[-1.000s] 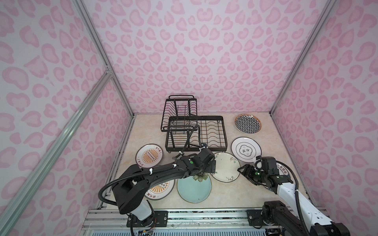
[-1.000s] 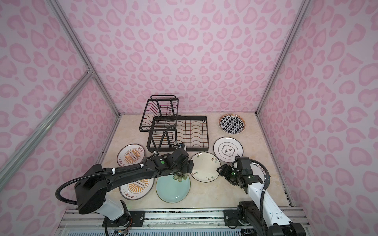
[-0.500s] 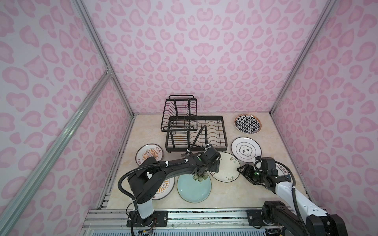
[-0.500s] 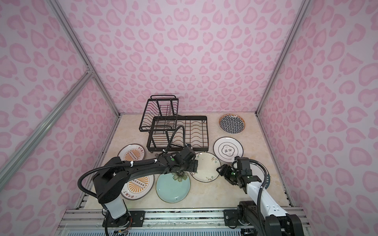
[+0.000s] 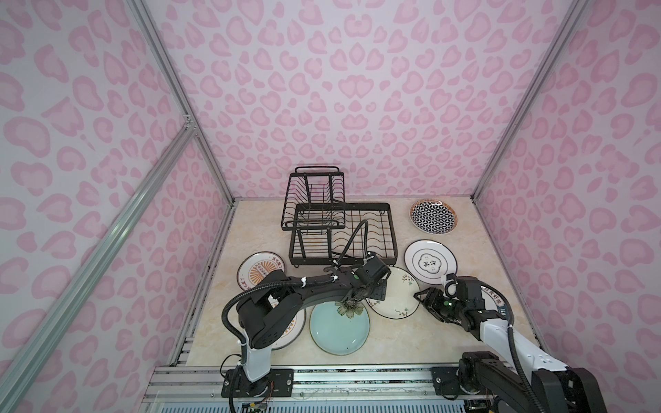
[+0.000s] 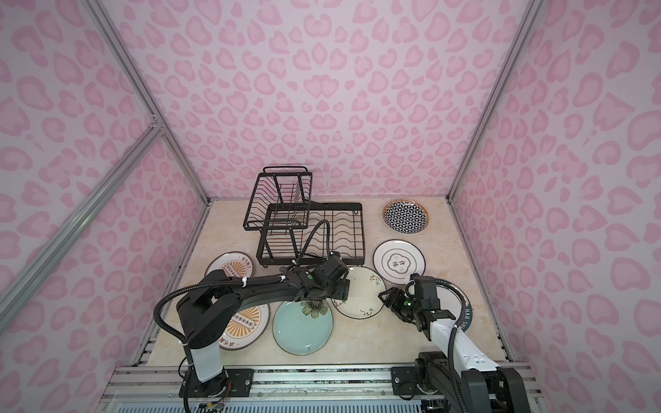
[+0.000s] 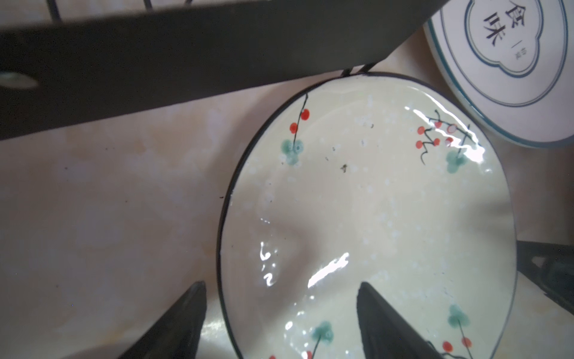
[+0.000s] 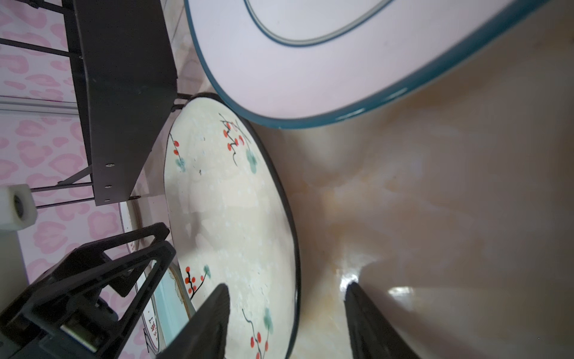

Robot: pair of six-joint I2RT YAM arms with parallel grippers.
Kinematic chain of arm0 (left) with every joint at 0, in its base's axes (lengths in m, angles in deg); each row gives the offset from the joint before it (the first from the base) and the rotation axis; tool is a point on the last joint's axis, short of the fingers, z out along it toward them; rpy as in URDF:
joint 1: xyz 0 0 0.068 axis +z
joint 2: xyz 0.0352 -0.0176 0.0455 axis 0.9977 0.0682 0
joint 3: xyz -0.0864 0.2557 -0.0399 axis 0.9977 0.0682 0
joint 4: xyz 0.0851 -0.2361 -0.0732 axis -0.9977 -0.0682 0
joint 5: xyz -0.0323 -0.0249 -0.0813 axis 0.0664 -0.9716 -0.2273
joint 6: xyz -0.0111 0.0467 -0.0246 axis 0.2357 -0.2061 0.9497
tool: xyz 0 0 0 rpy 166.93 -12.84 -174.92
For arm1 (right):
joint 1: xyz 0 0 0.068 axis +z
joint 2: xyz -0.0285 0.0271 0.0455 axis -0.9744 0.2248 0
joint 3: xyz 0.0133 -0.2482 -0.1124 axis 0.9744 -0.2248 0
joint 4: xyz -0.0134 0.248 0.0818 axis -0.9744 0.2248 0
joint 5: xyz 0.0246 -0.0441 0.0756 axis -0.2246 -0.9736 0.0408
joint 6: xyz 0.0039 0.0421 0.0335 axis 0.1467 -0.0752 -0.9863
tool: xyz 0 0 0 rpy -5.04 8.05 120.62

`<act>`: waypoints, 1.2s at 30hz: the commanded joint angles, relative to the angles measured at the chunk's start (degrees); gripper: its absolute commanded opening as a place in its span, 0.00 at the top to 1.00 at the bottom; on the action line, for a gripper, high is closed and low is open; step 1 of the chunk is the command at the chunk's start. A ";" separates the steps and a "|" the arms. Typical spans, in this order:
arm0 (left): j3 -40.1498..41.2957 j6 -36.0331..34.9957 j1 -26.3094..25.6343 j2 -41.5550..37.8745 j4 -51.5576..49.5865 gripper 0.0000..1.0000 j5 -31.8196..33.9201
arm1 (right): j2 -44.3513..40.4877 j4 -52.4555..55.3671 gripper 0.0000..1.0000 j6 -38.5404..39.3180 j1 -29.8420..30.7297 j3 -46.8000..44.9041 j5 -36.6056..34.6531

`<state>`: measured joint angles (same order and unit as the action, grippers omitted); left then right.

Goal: Load plates into a dish rack
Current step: Pick up the plate from the center of the table.

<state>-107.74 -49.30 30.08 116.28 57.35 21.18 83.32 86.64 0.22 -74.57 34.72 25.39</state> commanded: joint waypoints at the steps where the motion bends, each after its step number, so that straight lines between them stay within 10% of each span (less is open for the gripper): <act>1: -0.65 0.35 0.02 0.59 -0.17 0.22 1.07 | 1.39 -3.12 0.41 0.21 -0.12 -0.31 0.61; 23: -0.33 0.13 0.86 2.45 1.84 0.30 -3.26 | 17.63 -18.31 0.80 1.09 -0.14 -0.51 8.11; 36: -0.57 -0.16 0.81 0.99 1.69 0.31 -3.43 | 9.80 -6.15 1.00 5.31 -2.66 1.41 7.69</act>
<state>-107.77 -49.28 30.96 118.51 57.22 18.36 94.29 75.34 2.91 -76.63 35.62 34.02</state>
